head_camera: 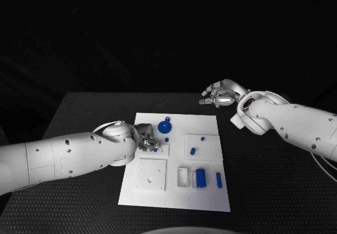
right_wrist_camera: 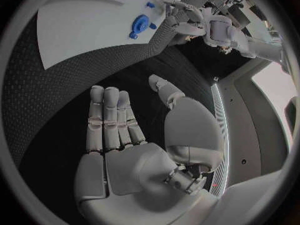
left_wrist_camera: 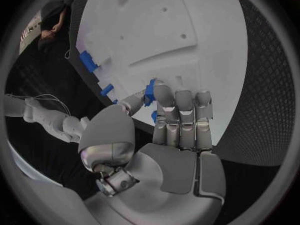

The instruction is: Assemble the parts on the task board

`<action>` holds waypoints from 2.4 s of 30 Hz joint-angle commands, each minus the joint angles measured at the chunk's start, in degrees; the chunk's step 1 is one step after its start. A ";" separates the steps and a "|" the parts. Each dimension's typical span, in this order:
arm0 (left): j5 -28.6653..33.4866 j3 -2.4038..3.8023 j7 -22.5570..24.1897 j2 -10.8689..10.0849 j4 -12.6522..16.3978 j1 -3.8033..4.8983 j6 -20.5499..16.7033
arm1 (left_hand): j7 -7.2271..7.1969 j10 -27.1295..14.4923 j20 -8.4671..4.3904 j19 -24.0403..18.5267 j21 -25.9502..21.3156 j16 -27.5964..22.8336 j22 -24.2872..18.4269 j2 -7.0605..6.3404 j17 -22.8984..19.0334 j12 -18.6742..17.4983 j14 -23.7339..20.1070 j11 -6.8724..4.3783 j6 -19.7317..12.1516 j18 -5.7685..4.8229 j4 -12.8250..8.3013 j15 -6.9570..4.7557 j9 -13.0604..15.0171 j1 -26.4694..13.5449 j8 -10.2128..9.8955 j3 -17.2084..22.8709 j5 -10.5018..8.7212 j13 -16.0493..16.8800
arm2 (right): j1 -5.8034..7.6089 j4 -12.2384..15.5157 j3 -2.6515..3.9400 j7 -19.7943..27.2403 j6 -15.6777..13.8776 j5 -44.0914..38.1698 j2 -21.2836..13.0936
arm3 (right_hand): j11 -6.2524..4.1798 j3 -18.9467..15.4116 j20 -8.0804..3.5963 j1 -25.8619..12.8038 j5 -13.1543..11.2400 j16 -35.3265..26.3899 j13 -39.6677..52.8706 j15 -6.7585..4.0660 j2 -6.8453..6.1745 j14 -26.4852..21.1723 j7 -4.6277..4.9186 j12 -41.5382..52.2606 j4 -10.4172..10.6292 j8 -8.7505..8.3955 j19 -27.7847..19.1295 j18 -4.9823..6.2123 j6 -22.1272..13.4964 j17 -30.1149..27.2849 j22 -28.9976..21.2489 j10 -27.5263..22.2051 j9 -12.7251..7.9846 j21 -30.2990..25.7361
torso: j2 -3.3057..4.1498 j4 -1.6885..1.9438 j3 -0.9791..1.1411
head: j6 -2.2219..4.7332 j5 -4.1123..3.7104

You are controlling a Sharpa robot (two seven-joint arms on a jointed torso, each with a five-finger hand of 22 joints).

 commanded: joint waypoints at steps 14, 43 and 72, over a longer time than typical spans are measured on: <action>0.92 -0.21 1.44 0.13 0.19 -0.33 -1.58 | 0.00 -0.46 -6.68 0.34 -0.36 -0.20 0.93 -5.68 -0.89 -0.81 -0.08 -0.83 -0.61 0.03 1.79 -0.66 -0.86 0.69 -2.22 5.53 -6.88 -1.31 | 0.01 0.06 0.03 0.39 0.59 -0.10 -0.05 | -0.03 -0.26 0.05 -0.78 0.30 0.22 -0.16 -0.01 0.04 -0.36 0.48 0.41 0.08 0.13 0.16 0.73 -0.02 -0.10 0.62 -0.44 -0.08 -0.30 | 0.01 0.00 0.00 | 0.26 0.00; 1.67 -0.21 1.91 0.11 0.13 -0.33 -0.83 | 0.73 -0.38 -6.67 0.08 -0.63 0.04 0.97 -10.20 -1.06 -0.29 -0.44 -0.13 -1.16 0.03 5.15 -0.81 -2.50 -0.53 -5.10 4.09 -9.01 -1.46 | 0.01 0.05 0.03 0.35 0.57 -0.10 -0.02 | -0.03 -0.30 0.05 -0.78 0.33 0.25 -0.29 -0.01 0.02 -0.40 0.49 0.49 0.08 0.12 0.17 0.73 -0.07 -0.17 0.69 -0.48 -0.10 -0.38 | 0.03 0.00 0.00 | 0.31 -0.01; -0.70 -0.22 2.00 0.45 0.28 -0.33 0.09 | 1.09 -1.10 -6.61 -0.48 -0.91 0.00 0.98 -10.65 -1.24 -0.28 -1.10 -0.05 -1.83 0.03 0.84 -0.89 -3.01 2.15 -6.63 1.76 -9.77 -1.60 | 0.01 0.18 0.03 0.35 0.53 -0.10 -0.05 | -0.02 -0.31 0.04 -0.78 0.34 0.28 -0.39 0.00 0.02 -0.42 0.50 0.55 0.09 0.13 0.18 0.73 -0.10 -0.22 0.74 -0.51 -0.12 -0.44 | 0.04 -0.02 0.01 | 0.41 -0.01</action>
